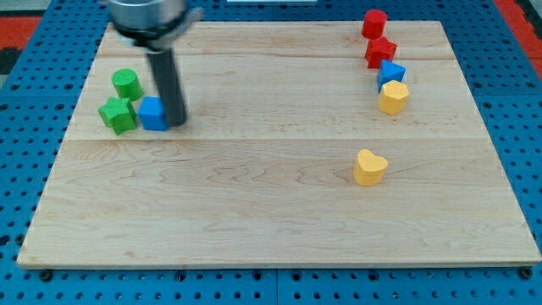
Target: Push the green star and blue cube closer to green circle
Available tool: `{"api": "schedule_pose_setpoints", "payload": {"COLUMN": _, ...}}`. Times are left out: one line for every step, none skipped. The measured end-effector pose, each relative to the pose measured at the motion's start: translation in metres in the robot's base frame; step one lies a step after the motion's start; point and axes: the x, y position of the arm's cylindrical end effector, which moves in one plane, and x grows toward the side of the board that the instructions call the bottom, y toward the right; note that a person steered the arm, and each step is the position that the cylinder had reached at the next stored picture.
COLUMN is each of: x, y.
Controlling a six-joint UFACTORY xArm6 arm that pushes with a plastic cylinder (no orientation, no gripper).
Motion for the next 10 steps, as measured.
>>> {"api": "schedule_pose_setpoints", "payload": {"x": 0.0, "y": -0.044}}
{"api": "schedule_pose_setpoints", "payload": {"x": 0.0, "y": -0.008}}
{"api": "schedule_pose_setpoints", "payload": {"x": 0.047, "y": 0.028}}
{"api": "schedule_pose_setpoints", "payload": {"x": 0.098, "y": -0.096}}
{"api": "schedule_pose_setpoints", "payload": {"x": 0.089, "y": -0.141}}
{"api": "schedule_pose_setpoints", "payload": {"x": 0.072, "y": -0.142}}
{"api": "schedule_pose_setpoints", "payload": {"x": 0.035, "y": -0.141}}
{"api": "schedule_pose_setpoints", "payload": {"x": 0.024, "y": -0.141}}
{"api": "schedule_pose_setpoints", "payload": {"x": 0.024, "y": -0.118}}
{"api": "schedule_pose_setpoints", "payload": {"x": 0.024, "y": -0.092}}
